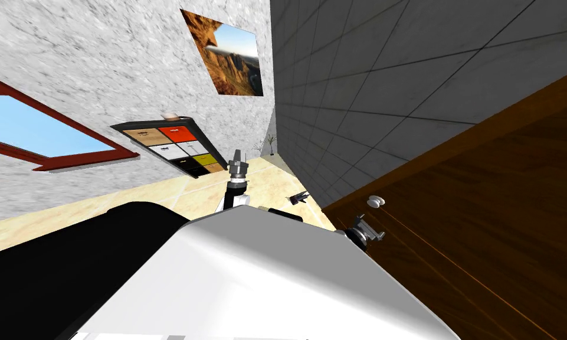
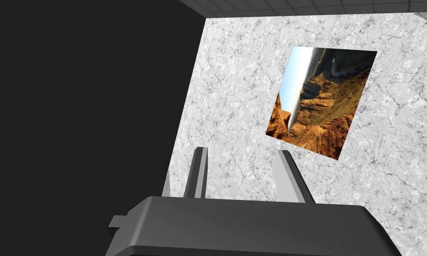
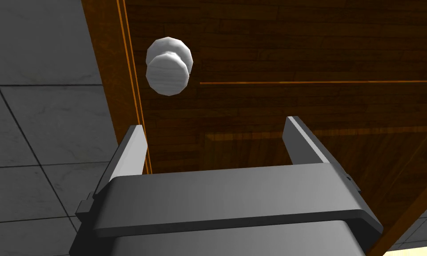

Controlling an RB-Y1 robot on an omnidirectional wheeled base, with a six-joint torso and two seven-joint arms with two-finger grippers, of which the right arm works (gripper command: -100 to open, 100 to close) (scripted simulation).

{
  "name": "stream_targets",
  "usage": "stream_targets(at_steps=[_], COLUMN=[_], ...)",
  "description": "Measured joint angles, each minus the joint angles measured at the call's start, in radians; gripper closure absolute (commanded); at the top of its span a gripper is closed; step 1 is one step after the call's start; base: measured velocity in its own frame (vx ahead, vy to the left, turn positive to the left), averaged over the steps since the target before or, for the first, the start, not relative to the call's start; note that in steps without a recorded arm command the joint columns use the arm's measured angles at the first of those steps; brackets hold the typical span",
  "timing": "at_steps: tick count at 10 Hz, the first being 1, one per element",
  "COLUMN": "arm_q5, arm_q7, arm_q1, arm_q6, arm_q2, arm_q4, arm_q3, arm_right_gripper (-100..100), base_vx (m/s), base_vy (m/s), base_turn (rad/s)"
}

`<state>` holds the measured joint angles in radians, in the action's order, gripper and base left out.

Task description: Pull the door open

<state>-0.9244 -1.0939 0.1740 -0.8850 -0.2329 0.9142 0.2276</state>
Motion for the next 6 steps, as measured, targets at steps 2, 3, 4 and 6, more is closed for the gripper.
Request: stream_targets(at_steps=[2, 3, 4, 6], arm_q5=[-0.036, -0.045, -0.056, -0.067], arm_q7=[-0.024, -0.031, -0.041, -0.059], arm_q1=[-0.007, -0.010, -0.010, -0.020], arm_q6=[-0.005, -0.005, -0.005, -0.013], arm_q2=[-0.001, -0.006, -0.009, -0.014], arm_q4=[-0.038, -0.049, -0.061, -0.093], arm_q3=[0.010, 0.012, 0.016, 0.017], arm_right_gripper=[-100, -100, -100, -100], base_vx=[0.013, 0.009, 0.006, 0.003], base_vy=[-0.077, -0.041, -0.032, -0.031], base_turn=[0.205, 0.195, 0.134, 0.252])
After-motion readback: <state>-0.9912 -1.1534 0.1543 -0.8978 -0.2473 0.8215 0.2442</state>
